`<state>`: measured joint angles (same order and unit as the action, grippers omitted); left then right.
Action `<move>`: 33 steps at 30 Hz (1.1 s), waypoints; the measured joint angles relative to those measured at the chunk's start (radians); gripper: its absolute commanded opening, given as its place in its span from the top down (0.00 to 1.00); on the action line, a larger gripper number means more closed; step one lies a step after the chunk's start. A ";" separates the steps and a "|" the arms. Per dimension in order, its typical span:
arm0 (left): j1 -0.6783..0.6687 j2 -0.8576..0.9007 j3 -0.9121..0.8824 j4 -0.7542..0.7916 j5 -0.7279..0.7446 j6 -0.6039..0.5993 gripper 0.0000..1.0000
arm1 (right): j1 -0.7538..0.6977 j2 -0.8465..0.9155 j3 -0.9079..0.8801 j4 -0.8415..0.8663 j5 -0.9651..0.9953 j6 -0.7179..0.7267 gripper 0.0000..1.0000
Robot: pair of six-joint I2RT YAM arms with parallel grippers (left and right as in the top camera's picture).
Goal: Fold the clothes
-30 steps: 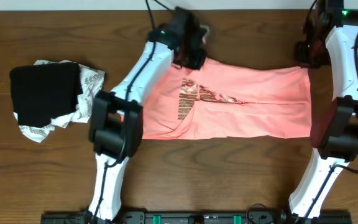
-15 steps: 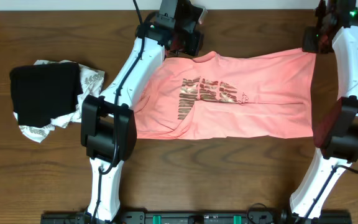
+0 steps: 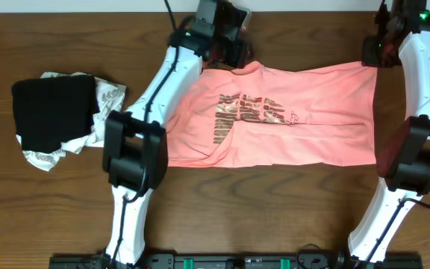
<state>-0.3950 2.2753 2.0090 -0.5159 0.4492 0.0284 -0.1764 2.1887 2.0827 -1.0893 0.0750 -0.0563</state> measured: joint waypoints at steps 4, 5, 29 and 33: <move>-0.014 0.069 0.000 0.039 0.000 0.009 0.36 | 0.000 0.000 0.000 -0.006 0.000 0.000 0.99; -0.017 0.080 0.000 0.045 0.000 0.013 0.36 | 0.000 0.000 0.000 -0.006 0.000 0.000 0.99; -0.111 0.193 0.000 0.115 -0.012 0.156 0.62 | 0.000 0.000 0.000 -0.028 0.000 0.000 0.99; -0.110 0.193 0.000 0.132 -0.019 0.163 0.80 | 0.000 0.000 0.000 -0.032 0.000 0.000 0.99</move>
<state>-0.5049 2.4680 2.0090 -0.3843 0.4305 0.1909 -0.1764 2.1887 2.0827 -1.1217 0.0750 -0.0566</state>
